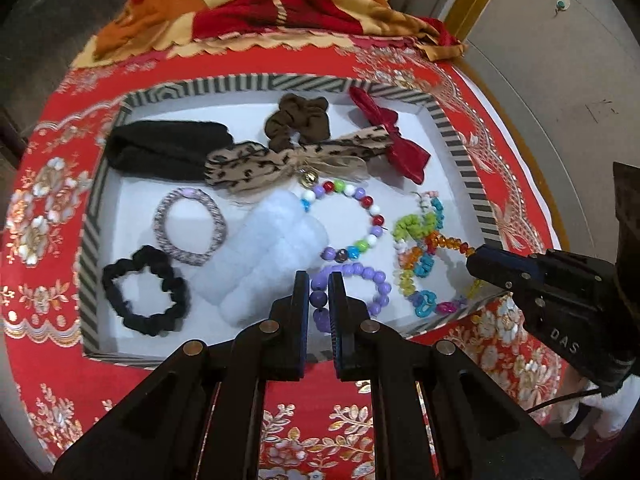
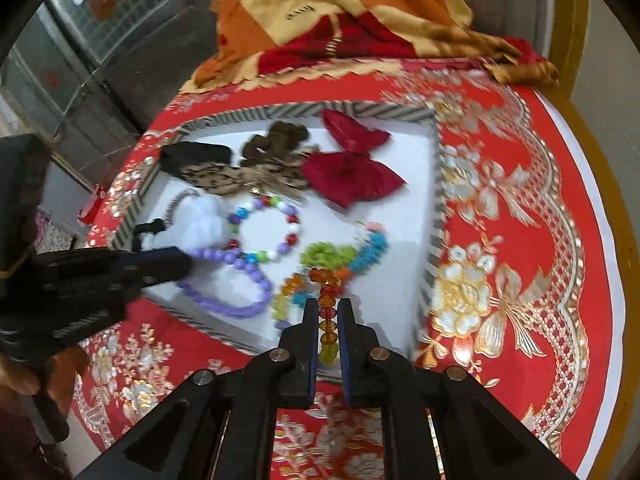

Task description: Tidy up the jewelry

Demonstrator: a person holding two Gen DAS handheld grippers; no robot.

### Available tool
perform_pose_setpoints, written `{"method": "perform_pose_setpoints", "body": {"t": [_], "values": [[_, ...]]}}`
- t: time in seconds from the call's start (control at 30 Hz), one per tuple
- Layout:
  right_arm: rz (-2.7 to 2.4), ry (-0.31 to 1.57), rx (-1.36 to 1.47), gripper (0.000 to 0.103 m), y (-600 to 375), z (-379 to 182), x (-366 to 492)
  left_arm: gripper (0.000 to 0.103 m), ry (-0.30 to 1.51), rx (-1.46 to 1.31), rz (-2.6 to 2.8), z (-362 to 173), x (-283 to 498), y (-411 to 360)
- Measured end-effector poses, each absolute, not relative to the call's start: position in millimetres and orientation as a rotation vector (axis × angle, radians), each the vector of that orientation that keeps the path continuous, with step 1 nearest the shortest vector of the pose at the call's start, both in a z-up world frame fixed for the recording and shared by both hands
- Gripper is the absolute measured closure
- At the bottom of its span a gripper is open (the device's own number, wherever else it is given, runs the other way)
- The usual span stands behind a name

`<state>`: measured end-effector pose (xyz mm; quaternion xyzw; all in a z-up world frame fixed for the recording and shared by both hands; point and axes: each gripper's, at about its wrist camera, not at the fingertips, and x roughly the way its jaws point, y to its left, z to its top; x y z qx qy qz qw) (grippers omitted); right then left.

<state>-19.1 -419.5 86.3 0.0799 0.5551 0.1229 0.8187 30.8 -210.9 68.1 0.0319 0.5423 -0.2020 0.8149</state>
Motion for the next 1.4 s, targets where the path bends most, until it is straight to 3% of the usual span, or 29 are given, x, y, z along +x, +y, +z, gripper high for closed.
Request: {"method": "perform_pose_setpoints", "body": {"t": [0.1, 0.2, 0.23, 0.47, 0.5, 0.53, 0.6, 0.93, 1.4], "values": [[0.253, 1.182, 0.159, 0.095, -419, 84, -18, 0.087, 1.101, 0.087, -0.403, 74, 25, -208], [0.232, 1.19, 0.155, 0.095, -418, 79, -18, 0.055, 1.059, 0.072, -0.385, 79, 20, -202], [0.224, 1.19, 0.156, 0.095, -419, 77, -18, 0.053, 1.053, 0.062, -0.386, 81, 19, -200], [0.21, 1.153, 0.201, 0.091, -422, 83, -26, 0.053, 0.988, 0.077, -0.332, 96, 1, -187], [0.211, 1.131, 0.202, 0.086, -421, 89, -30, 0.053, 0.977, 0.075, -0.324, 99, -1, -184], [0.208, 1.109, 0.197, 0.073, -420, 96, -34, 0.053, 0.966, 0.065, -0.316, 102, -3, -180], [0.219, 1.076, 0.202, 0.06, -416, 106, -41, 0.053, 0.96, 0.034, -0.295, 108, -5, -170], [0.129, 0.865, 0.125, 0.06, -374, 162, -88, 0.053, 0.855, 0.006, -0.218, 144, -23, -140], [0.064, 0.875, 0.148, 0.06, -351, 174, -99, 0.053, 0.795, 0.055, -0.161, 158, -38, -129]]}}
